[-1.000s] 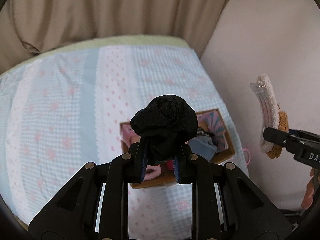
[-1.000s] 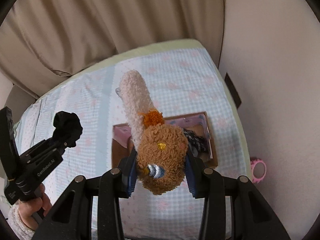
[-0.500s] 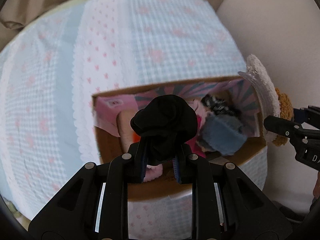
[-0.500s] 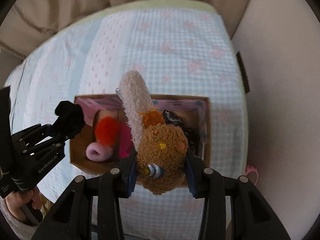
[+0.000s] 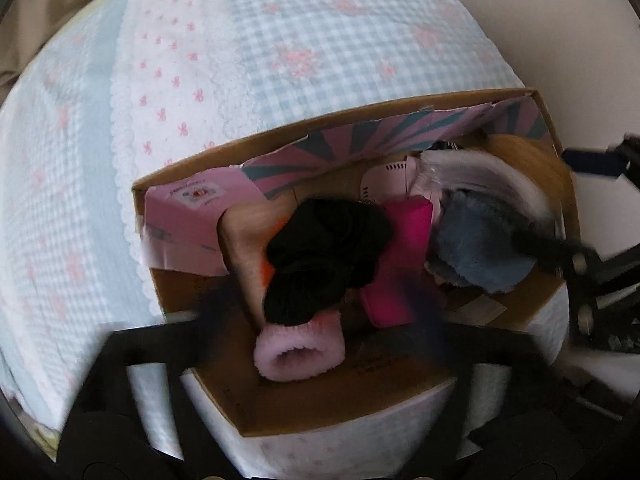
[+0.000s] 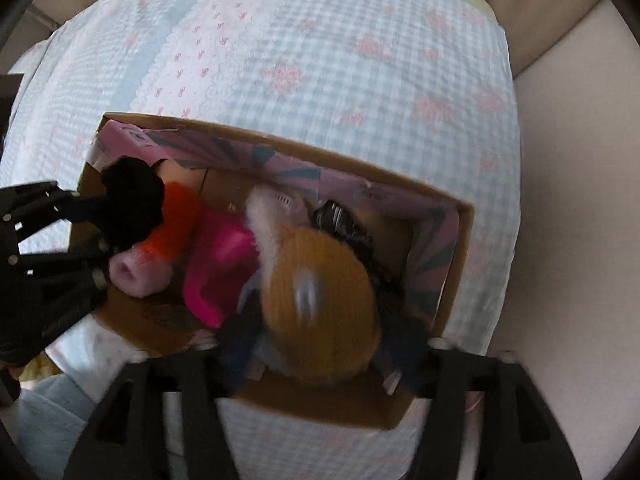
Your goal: Organize soft objects
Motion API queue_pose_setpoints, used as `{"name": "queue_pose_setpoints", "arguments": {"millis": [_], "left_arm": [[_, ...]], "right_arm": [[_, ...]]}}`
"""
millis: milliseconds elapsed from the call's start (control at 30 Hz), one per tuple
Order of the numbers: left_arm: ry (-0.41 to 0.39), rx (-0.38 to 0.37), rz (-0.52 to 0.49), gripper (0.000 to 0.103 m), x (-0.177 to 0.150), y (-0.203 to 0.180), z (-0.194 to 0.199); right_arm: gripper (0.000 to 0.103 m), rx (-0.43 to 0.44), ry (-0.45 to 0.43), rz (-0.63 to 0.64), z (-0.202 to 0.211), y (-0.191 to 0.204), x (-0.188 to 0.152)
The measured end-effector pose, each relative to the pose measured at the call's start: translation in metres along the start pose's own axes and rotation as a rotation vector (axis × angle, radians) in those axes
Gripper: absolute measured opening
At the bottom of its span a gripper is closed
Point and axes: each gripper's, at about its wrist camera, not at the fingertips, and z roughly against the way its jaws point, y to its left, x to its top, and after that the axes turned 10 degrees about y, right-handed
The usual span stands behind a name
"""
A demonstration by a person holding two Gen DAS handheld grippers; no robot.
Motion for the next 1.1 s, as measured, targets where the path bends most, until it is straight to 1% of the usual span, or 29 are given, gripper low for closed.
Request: {"name": "queue_pose_setpoints", "arguments": {"millis": [33, 167, 300, 600, 733, 900, 1000, 1100], "left_arm": [[-0.009, 0.021, -0.008, 0.102, -0.001, -0.001, 0.001], [0.004, 0.003, -0.001, 0.102, -0.004, 0.002, 0.001], [-0.002, -0.001, 0.011, 0.102, -0.007, 0.005, 0.005], [-0.063, -0.008, 0.026, 0.102, -0.024, 0.01, 0.034], [-0.113, -0.017, 0.032, 0.102, -0.041, 0.012, 0.057], [-0.19, -0.019, 0.037, 0.102, -0.07, 0.018, 0.097], [-0.254, -0.006, 0.04, 0.102, -0.092, 0.025, 0.129], [-0.334, 0.008, 0.053, 0.102, -0.116, 0.036, 0.168]], "right_arm": [[0.102, 0.01, 0.002, -0.006, 0.001, 0.0, 0.0], [0.103, 0.057, -0.01, -0.066, 0.003, -0.013, -0.001], [0.103, 0.074, -0.012, -0.086, 0.004, -0.012, -0.003], [0.103, 0.097, -0.07, -0.133, 0.03, -0.008, -0.018], [0.103, 0.093, -0.105, -0.15, 0.046, -0.005, -0.03], [0.103, 0.104, -0.174, -0.196, 0.08, 0.005, -0.056], [0.103, 0.131, -0.248, -0.235, 0.113, 0.017, -0.076], [0.103, 0.131, -0.327, -0.258, 0.148, 0.035, -0.095]]}}
